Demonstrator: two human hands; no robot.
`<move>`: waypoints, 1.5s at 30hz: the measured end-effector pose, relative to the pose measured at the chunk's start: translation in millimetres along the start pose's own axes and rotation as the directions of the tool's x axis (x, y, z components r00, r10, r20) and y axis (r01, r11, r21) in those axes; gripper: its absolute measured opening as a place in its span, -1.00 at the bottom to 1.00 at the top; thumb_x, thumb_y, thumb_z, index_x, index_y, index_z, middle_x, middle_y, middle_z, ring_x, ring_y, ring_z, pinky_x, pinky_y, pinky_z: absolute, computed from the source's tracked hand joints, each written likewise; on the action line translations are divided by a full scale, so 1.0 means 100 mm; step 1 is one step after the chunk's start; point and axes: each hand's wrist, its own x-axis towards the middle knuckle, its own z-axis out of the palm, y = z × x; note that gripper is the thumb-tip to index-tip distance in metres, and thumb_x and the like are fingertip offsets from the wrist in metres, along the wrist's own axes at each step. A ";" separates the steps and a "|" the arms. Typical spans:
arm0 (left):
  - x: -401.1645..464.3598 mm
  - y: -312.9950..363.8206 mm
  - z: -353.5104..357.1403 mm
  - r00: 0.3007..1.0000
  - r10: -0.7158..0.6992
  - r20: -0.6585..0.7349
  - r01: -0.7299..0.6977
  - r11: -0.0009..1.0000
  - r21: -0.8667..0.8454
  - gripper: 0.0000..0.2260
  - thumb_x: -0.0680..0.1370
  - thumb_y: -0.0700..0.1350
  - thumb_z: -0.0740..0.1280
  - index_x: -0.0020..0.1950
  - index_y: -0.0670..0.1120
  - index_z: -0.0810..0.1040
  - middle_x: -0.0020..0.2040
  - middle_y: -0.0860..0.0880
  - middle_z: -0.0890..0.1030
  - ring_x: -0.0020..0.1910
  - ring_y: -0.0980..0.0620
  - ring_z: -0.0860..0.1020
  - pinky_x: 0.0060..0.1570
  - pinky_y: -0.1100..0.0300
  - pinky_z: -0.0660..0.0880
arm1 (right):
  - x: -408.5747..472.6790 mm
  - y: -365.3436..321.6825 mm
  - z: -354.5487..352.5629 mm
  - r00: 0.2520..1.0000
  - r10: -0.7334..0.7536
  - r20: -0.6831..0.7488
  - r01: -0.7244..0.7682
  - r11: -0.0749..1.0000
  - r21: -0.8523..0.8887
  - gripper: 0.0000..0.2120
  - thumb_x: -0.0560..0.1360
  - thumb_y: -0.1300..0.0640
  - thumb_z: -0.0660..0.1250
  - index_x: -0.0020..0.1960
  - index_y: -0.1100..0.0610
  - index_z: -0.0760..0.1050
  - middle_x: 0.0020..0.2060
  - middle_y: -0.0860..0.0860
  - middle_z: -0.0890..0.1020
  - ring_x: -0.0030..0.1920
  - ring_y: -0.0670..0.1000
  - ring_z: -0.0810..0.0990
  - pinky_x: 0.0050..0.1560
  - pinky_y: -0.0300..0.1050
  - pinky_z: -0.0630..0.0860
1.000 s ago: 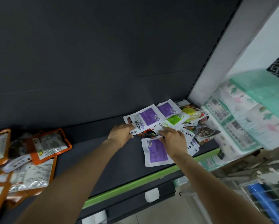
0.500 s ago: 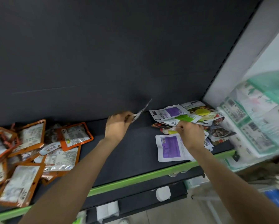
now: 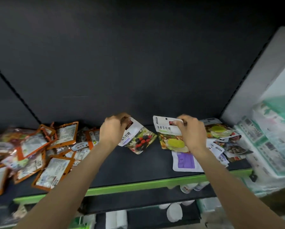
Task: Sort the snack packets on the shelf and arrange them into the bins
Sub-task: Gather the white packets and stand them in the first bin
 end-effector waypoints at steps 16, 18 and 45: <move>-0.99 -1.36 -2.11 0.955 0.081 -0.287 -0.083 0.997 0.006 -0.89 0.56 -0.19 0.33 -0.01 -0.12 0.66 -0.13 -0.02 0.62 -0.20 0.06 0.56 -0.15 0.24 0.47 | -0.85 -2.31 0.71 0.945 -0.323 0.056 0.303 0.926 0.226 -0.91 0.54 0.06 0.28 -0.10 -0.02 0.55 -0.23 -0.08 0.65 -0.20 -0.01 0.59 -0.30 -0.08 0.47; -1.14 -1.62 -2.45 0.951 0.058 -0.302 -0.056 0.998 0.015 -0.89 0.56 -0.18 0.32 -0.01 -0.11 0.65 -0.14 -0.03 0.61 -0.22 0.06 0.55 -0.16 0.21 0.46 | -1.03 -2.67 0.83 0.936 -0.344 0.070 0.321 0.919 0.230 -0.91 0.55 0.05 0.27 -0.09 -0.03 0.55 -0.23 -0.09 0.65 -0.20 -0.02 0.59 -0.29 -0.06 0.49; -1.87 -4.57 -5.26 0.793 -0.275 -0.544 0.365 0.929 0.064 -0.84 0.60 -0.17 0.25 0.05 -0.09 0.63 -0.04 -0.09 0.62 -0.12 -0.07 0.56 -0.10 0.03 0.52 | -2.27 -6.87 2.74 0.779 -0.606 0.160 0.485 0.744 0.460 -0.82 0.57 0.06 0.20 -0.08 0.02 0.57 -0.15 -0.05 0.66 -0.22 -0.01 0.49 -0.39 -0.22 0.31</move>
